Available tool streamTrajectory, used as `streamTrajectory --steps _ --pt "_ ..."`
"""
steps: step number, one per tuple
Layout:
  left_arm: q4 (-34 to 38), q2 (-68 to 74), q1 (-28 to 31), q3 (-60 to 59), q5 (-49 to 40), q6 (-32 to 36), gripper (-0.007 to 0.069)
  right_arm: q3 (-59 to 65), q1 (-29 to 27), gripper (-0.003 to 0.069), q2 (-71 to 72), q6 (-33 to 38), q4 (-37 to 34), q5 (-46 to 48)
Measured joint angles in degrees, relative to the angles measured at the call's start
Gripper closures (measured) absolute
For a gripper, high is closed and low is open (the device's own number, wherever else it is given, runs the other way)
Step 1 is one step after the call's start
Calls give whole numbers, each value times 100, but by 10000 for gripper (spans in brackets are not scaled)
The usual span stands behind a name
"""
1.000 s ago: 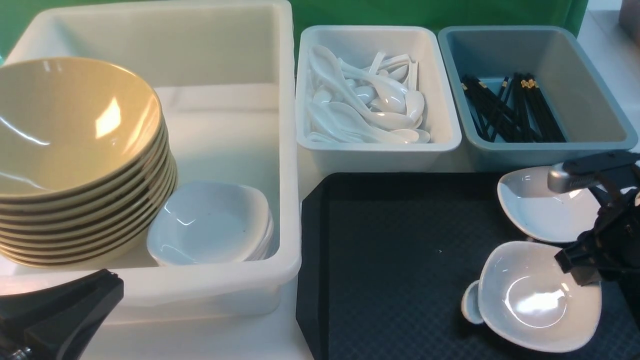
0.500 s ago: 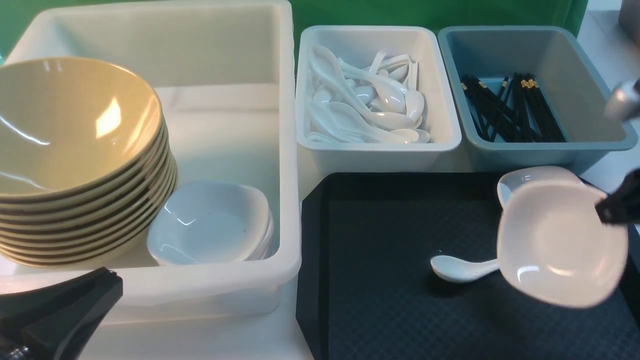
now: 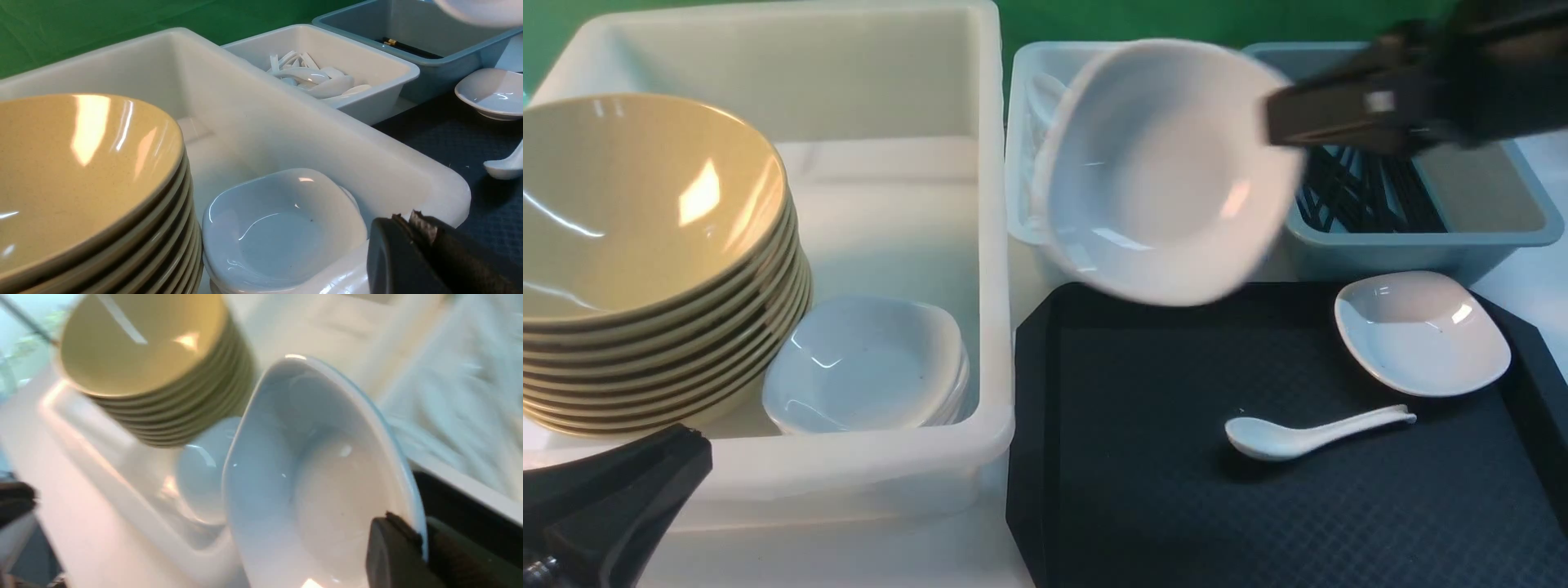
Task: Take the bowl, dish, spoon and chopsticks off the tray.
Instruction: Use the right arm to put the plate into the large storage box on the left, then use the right arm to grab the plate
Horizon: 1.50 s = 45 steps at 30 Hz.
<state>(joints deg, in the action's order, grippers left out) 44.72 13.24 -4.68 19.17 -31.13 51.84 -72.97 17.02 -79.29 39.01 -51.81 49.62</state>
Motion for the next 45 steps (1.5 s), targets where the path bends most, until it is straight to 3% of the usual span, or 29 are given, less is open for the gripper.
streamTrajectory --steps 4,7,17,23,26,28,31,34,39,43,45 --pt "0 0 0 0 0 0 625 -423 1153 585 -932 241 -210 -643" --pt "0 0 0 0 0 0 625 -874 1702 585 -1632 476 -242 -1009" --pt "0 0 0 0 11 0 625 -1797 1896 548 -3100 864 -211 -912" --pt "0 0 0 0 24 0 625 -1861 1775 276 -3037 819 -84 -649" --pt "0 -7 0 0 19 0 625 -1861 1583 226 -2881 516 259 -357" --pt "0 -50 0 0 14 0 625 -1861 1283 210 -2627 -50 803 8" --pt "0 -100 0 0 4 0 625 -1863 721 231 -2253 -707 1570 558" --pt "0 -106 0 0 4 0 625 -1863 229 303 -1894 -1055 2267 1249" --pt "0 -106 0 0 4 0 625 -1457 -432 485 -1362 -1418 3316 1780" --pt "0 -106 0 0 23 0 625 -559 -911 598 -1205 -1600 3777 1466" --pt "0 -106 0 0 28 0 625 285 -1210 626 -1242 -1681 3895 478"
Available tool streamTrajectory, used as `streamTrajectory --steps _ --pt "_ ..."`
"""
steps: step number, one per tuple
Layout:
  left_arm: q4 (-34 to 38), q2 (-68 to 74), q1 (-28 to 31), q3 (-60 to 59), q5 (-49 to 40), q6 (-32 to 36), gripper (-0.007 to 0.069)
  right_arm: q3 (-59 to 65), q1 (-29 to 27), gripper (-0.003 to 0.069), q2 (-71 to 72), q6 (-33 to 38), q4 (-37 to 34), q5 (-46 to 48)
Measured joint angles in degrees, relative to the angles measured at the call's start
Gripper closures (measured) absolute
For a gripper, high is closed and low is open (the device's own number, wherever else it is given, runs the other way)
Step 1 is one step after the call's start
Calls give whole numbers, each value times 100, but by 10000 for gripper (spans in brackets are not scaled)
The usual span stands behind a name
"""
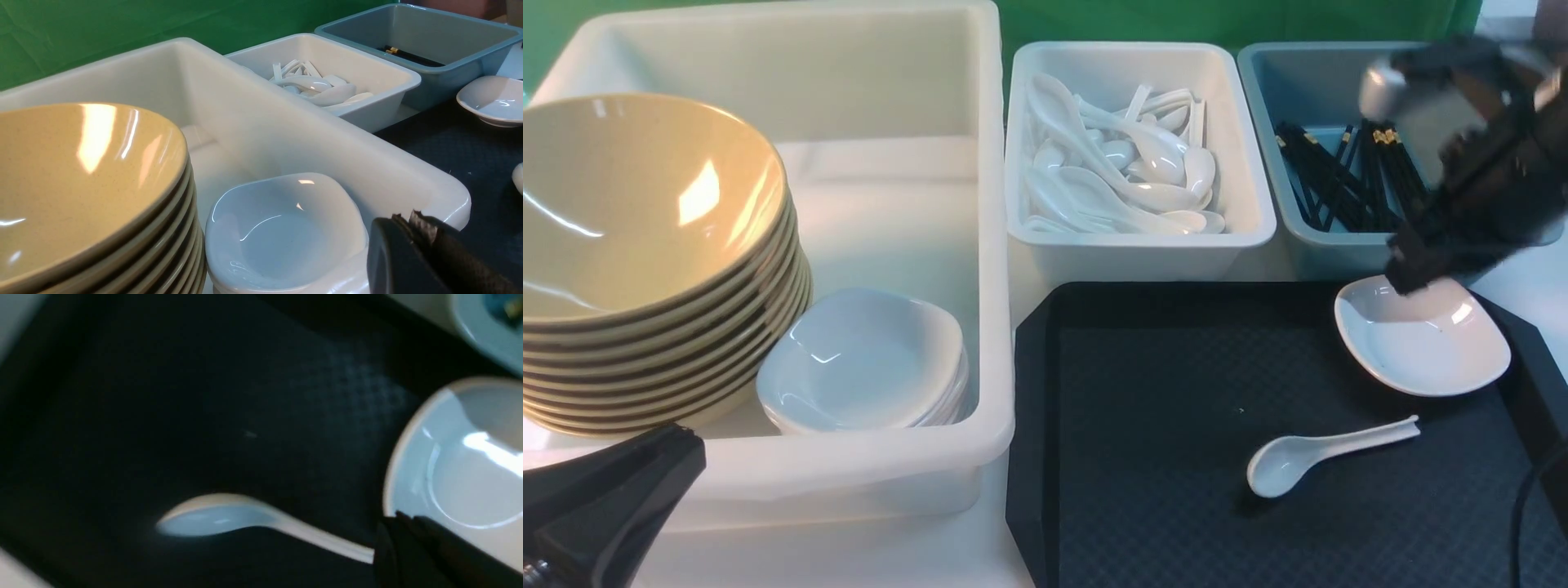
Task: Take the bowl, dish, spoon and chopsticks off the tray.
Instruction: Use the right arm to grab the plate
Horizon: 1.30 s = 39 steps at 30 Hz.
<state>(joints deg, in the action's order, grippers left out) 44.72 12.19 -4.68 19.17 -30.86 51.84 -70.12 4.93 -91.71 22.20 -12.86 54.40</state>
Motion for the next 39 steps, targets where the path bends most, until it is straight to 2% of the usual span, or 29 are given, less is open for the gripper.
streamTrajectory --steps 1,4,7,12,17,24,28,32,36,39 --pt "0 0 0 0 0 0 625 55 -14 626 0 0 6 -85" --pt "0 0 0 0 0 6 625 714 -123 626 -243 -12 5 -1489" --pt "0 0 0 0 15 6 625 839 -130 626 -572 -12 -221 -1910" --pt "0 0 0 0 15 25 625 844 -130 624 -1101 -12 -1002 -1931" --pt "0 0 0 0 15 26 625 844 -130 603 -1357 96 -1631 -1558" --pt "-26 0 0 0 15 22 625 660 -130 470 -1007 484 -1838 -1018" --pt "-31 0 0 0 15 22 625 537 -130 372 -607 395 -1263 -1010" --pt "-47 0 0 0 15 20 625 536 -130 293 -487 -539 45 -975" --pt "-47 0 0 0 15 9 625 595 -134 263 -487 -1654 1215 -1105" --pt "-47 0 0 0 15 4 625 601 -136 257 -487 -2059 1674 -1373"
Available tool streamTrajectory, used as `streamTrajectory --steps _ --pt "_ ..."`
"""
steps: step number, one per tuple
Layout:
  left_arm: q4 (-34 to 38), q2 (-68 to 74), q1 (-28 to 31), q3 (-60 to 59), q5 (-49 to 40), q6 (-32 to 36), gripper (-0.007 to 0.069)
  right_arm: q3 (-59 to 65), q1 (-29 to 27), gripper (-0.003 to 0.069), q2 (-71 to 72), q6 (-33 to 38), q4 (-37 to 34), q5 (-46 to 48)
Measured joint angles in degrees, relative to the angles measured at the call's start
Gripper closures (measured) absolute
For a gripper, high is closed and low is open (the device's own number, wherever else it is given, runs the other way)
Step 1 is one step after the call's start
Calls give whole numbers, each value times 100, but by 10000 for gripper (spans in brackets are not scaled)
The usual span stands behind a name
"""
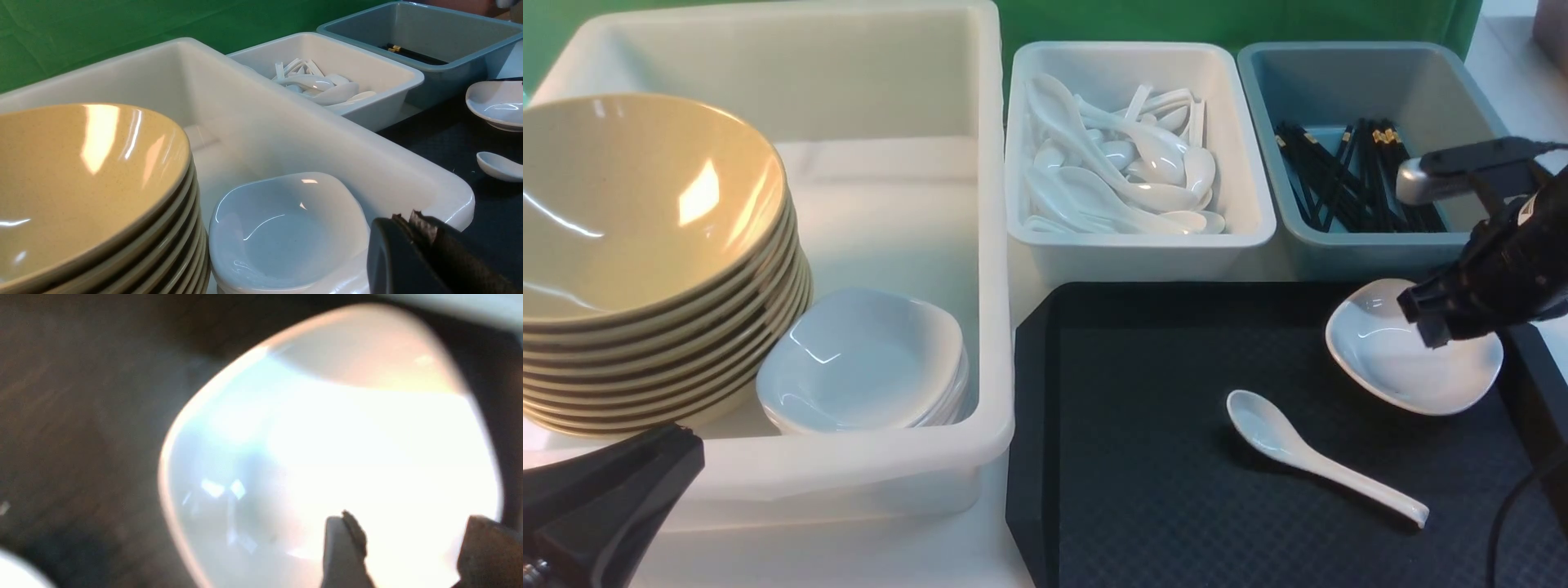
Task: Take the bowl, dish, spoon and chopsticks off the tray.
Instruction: Use the right arm to grab the plate
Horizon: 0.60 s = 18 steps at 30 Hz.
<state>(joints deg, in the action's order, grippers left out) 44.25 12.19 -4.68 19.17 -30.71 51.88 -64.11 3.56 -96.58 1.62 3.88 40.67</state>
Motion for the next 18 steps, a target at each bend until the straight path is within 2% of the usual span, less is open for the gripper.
streamTrajectory --steps 6,12,18 --pt "0 0 0 0 0 0 625 0 -47 256 -138 -215 264 -312" --pt "-5 0 0 0 0 0 625 0 -454 256 -472 -903 300 -19" --pt "-5 0 0 0 0 0 625 55 -658 256 -472 -861 -77 22"
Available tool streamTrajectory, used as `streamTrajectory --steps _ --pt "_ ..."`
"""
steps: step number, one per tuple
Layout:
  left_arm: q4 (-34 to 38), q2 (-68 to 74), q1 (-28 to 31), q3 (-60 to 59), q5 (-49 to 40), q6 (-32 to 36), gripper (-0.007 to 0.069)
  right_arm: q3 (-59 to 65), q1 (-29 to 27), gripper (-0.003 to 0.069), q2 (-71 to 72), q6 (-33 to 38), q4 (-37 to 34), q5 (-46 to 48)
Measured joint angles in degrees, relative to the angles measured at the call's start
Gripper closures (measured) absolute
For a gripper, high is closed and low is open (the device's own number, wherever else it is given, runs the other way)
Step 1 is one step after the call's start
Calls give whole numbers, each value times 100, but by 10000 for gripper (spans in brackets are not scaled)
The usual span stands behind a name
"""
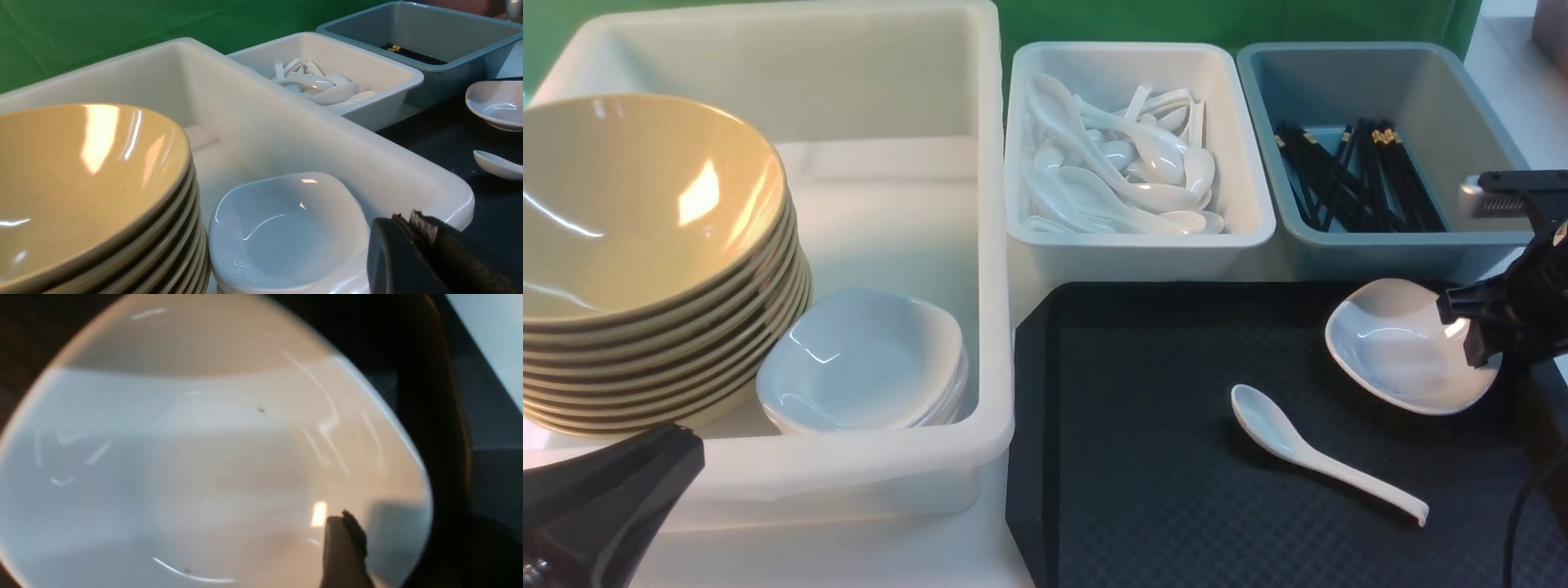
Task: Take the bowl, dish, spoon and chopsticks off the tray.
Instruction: Use the right arm to grab the plate, then use the right arm to put the plate into the large storage box on the left
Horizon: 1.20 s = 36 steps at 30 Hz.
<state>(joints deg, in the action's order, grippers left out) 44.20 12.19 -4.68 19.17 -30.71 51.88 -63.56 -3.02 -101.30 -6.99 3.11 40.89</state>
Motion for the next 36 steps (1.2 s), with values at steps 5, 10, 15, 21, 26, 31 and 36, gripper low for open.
streamTrajectory --steps 5,10,15,21,26,31,36 --pt "5 -42 0 0 0 0 625 336 0 262 0 72 -416 -478" --pt "5 -112 0 0 0 0 625 420 -11 343 0 163 -553 -670" --pt "5 -112 0 0 0 0 625 401 -18 471 28 489 -747 -784" --pt "5 -112 0 0 0 0 625 541 70 471 243 959 -781 -368" --pt "5 -112 0 0 0 0 625 983 485 498 797 1144 -750 -285" --pt "-20 -112 0 0 0 0 625 1144 743 558 1526 1199 -750 -467" --pt "-60 -112 0 0 0 0 625 1144 759 584 1948 1323 -716 -622"
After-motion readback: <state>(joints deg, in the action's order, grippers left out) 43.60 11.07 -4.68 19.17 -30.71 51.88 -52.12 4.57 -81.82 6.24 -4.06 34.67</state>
